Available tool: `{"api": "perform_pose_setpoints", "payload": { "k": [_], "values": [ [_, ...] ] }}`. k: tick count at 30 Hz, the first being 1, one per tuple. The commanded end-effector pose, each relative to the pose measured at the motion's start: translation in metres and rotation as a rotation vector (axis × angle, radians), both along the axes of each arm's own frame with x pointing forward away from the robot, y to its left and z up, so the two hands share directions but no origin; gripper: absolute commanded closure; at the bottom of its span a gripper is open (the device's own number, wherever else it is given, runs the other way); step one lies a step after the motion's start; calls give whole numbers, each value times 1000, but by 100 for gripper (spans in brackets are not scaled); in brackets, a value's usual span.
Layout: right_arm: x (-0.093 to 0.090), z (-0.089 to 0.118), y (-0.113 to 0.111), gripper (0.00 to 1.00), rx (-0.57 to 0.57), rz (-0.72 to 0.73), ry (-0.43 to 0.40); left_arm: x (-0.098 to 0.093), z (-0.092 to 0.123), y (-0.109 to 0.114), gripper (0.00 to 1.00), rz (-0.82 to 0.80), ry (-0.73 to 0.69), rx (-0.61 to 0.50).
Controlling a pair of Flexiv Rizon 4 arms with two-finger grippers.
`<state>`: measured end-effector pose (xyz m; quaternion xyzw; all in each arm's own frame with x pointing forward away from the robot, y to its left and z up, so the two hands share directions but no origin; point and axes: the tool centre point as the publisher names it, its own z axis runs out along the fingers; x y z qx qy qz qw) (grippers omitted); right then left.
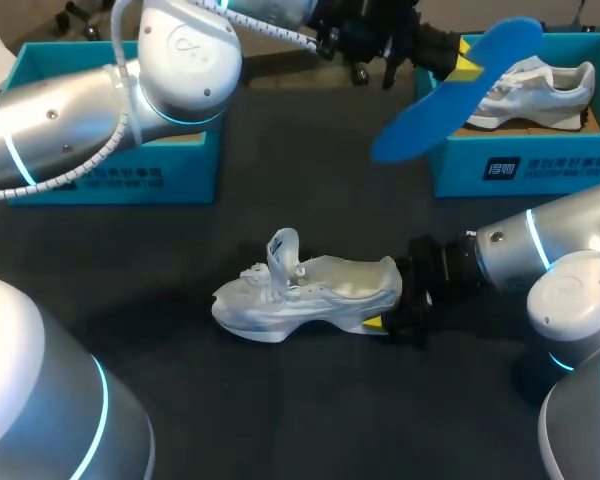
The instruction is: Take the shoe out of the shoebox, open the shoe tongue, remove and reinsert the insole, then place the shoe into the shoebox
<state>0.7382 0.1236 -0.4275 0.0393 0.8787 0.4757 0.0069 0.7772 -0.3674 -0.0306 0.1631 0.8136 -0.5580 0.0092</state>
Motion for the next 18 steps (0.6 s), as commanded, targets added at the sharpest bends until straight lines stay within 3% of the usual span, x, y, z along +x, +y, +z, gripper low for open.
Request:
{"api": "perform_pose_setpoints", "payload": {
  "k": [1, 13, 18],
  "values": [
    [0, -1, 0, 100, -4, -1, 0, 0, 0, -1, 100, 0, 0, 1],
    [0, -1, 0, 100, -4, -1, 0, 0, 0, -1, 100, 0, 0, 1],
    [0, -1, 0, 100, -4, -1, 0, 2, 5, 14, 100, 46, 110, -31]
  ]
}}
